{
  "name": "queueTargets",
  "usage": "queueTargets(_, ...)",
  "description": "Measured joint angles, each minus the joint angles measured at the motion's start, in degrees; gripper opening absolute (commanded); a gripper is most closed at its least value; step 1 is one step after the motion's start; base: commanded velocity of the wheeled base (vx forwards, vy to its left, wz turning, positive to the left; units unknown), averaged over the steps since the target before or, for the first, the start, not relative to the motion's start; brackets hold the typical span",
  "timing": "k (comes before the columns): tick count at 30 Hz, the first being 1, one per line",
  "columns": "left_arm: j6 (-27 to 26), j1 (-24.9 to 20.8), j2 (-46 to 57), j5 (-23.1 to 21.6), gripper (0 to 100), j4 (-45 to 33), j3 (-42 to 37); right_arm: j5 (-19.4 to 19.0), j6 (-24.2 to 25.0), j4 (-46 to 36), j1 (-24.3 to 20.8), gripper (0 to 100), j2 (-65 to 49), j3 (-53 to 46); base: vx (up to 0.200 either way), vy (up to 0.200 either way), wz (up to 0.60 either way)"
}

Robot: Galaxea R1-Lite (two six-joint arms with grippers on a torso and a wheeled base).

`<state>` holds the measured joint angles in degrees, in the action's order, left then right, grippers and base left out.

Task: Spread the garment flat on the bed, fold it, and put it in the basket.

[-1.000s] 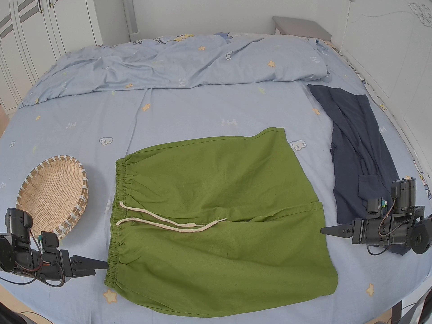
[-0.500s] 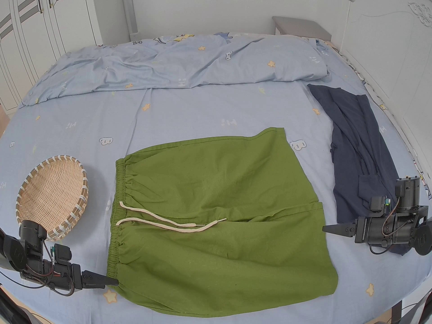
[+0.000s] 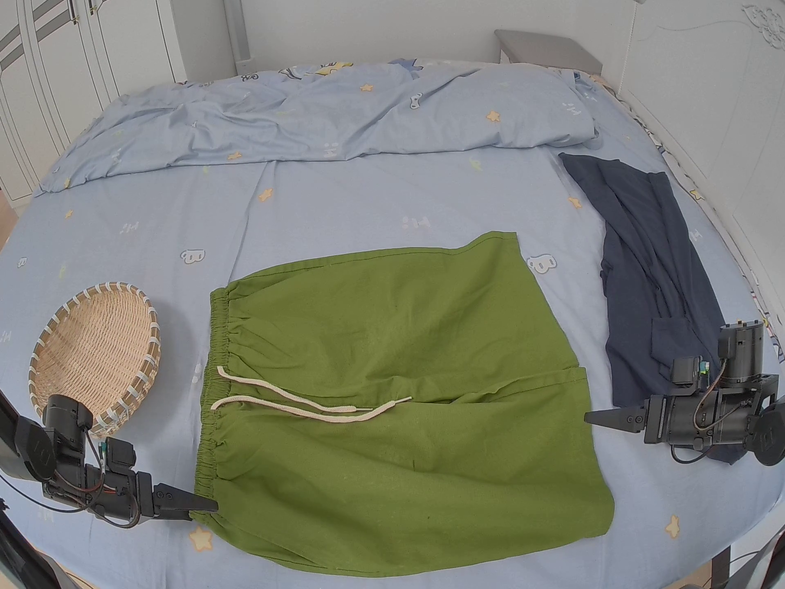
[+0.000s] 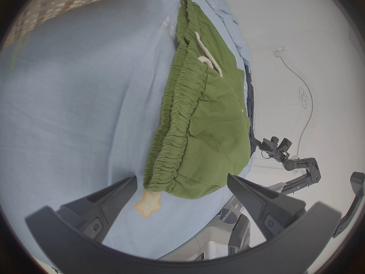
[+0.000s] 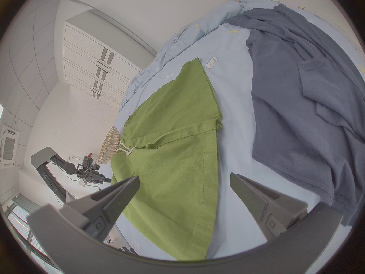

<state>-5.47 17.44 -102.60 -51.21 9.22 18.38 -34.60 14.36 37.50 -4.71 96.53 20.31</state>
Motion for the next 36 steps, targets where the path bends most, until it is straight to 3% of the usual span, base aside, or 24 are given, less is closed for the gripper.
queueTargets(12, 0.48, -4.13, -3.3, -0.44, 100, 0.02, 2.5, 0.02, 0.06, 0.09, -0.26, 100, 0.0, 0.0, 0.0, 0.0, 0.0)
queueTargets(13, 0.48, -4.28, -3.5, -0.46, 0, 0.02, 2.73, 0.02, 0.06, 0.09, -0.28, 100, 0.0, 0.0, 0.0, 0.0, 0.0)
queueTargets(30, -0.35, -3.62, -4.57, -0.24, 0, -0.33, 2.43, 0.06, -0.07, 0.05, -0.37, 100, 0.02, -0.96, 0.0, 0.0, 0.0)
queueTargets(36, -6.56, 1.57, -3.52, -0.11, 0, -0.33, -0.61, 0.04, -0.18, -0.2, -0.41, 100, -1.13, -3.64, 0.0, 0.0, 0.0)
